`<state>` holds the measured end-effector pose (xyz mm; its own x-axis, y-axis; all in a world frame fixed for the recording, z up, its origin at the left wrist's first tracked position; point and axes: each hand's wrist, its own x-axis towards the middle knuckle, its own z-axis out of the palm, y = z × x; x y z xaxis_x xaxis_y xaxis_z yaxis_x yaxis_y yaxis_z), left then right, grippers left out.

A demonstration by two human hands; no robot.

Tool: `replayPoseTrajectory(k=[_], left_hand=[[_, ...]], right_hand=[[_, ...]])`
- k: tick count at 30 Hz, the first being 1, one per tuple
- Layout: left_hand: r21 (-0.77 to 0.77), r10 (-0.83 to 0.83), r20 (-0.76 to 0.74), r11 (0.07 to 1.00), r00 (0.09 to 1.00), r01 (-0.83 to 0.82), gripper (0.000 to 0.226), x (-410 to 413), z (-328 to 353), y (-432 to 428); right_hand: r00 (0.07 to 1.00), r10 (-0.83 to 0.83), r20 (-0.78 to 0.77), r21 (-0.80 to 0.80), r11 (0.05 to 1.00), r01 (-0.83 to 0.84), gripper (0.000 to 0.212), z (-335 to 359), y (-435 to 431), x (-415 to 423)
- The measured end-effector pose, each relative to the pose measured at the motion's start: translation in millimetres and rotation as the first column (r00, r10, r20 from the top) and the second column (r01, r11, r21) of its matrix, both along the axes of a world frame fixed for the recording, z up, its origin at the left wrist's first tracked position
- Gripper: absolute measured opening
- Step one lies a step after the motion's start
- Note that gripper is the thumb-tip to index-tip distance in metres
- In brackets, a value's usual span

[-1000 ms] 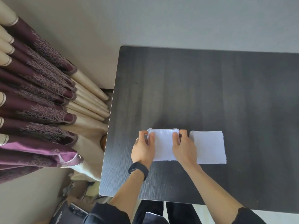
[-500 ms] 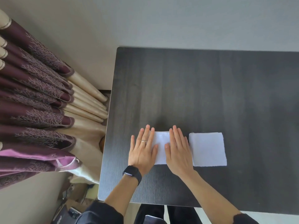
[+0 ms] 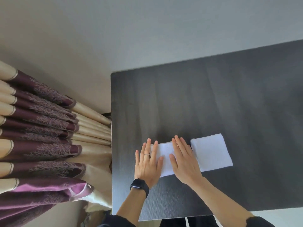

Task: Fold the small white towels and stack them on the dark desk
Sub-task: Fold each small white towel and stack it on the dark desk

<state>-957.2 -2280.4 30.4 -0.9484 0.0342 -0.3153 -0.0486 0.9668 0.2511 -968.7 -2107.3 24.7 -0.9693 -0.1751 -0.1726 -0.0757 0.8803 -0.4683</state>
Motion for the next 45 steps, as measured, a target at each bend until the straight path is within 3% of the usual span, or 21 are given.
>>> replayPoseTrajectory(k=[8, 15, 23, 28, 31, 38, 41, 45], left_hand=[[0.02, -0.074, -0.009, 0.997, 0.997, 0.074, 0.058, -34, 87, 41], [0.156, -0.375, -0.168, 0.903, 0.912, 0.4, 0.053, -69, 166, 156], [0.164, -0.66, -0.475, 0.584, 0.583, 0.795, 0.052, -68, 273, 327], [0.146, -0.705, -0.625, 0.316, 0.335, 0.937, 0.049, -10, 344, 441], [0.176, -0.688, -0.685, 0.164, 0.24, 0.971, 0.047, 45, 381, 501], [0.244, -0.67, -0.733, -0.092, 0.122, 0.965, 0.044, 197, 428, 618], [0.255, -0.677, -0.731, -0.158, 0.084, 0.954, 0.044, 257, 435, 660], [0.285, -0.691, -0.721, -0.224, 0.055, 0.932, 0.044, 327, 442, 712]], right_hand=[[0.982, -0.173, -0.077, -0.116, 0.98, 0.164, 0.041, 103, 92, 4], [0.844, -0.444, -0.301, -0.025, 0.888, 0.459, 0.029, 188, 194, 36], [0.454, -0.727, -0.515, -0.009, 0.534, 0.845, 0.045, 298, 300, 129], [0.178, -0.728, -0.662, -0.115, 0.334, 0.936, 0.047, 356, 362, 223], [0.044, -0.724, -0.689, -0.164, 0.214, 0.963, 0.048, 380, 395, 288], [-0.144, -0.713, -0.686, -0.174, -0.031, 0.984, 0.045, 416, 456, 453], [-0.194, -0.707, -0.68, -0.165, -0.11, 0.98, 0.038, 427, 479, 515], [-0.228, -0.679, -0.698, -0.158, -0.164, 0.974, 0.043, 442, 513, 586]])
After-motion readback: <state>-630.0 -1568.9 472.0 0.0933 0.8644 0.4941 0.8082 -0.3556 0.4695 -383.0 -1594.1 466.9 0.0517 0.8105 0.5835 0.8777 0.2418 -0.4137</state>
